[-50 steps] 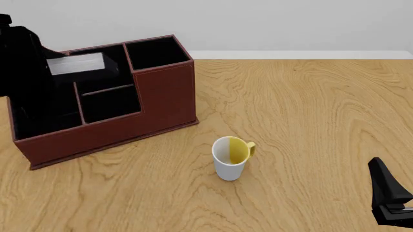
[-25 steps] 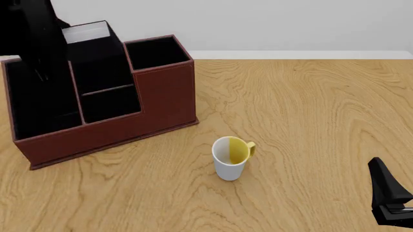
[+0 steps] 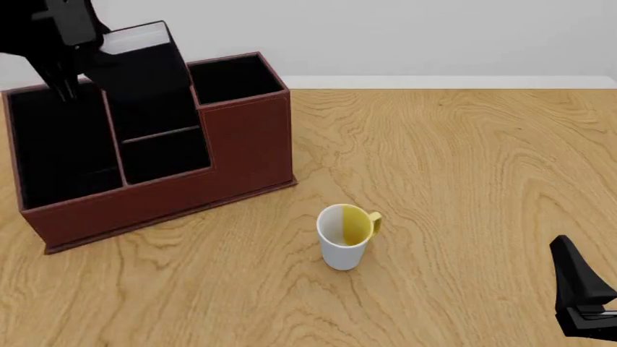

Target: Pick up the book and place it in the front compartment of the caddy.

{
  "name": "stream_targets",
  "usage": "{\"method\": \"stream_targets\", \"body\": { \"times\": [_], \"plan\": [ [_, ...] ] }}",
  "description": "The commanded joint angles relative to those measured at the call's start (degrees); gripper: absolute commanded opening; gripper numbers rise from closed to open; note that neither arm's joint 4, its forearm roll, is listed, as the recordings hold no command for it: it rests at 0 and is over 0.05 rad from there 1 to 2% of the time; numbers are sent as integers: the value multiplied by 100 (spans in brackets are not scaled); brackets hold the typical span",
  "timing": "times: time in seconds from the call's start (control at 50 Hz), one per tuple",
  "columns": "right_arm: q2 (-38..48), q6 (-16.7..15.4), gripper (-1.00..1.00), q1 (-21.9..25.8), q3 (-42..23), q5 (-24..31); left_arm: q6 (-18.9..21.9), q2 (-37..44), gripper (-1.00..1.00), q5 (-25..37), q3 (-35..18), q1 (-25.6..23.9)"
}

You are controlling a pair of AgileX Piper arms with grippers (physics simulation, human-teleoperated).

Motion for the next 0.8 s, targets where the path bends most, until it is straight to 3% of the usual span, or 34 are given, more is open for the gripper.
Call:
{"method": "stream_targets", "body": {
  "times": [0.02, 0.8],
  "plan": [
    [0, 0, 100, 0, 0, 0, -130, -20, -100, 215, -187, -195],
    [-1, 1, 100, 0, 0, -1, 355, 219, -100, -486, 312, 583]
  ]
}}
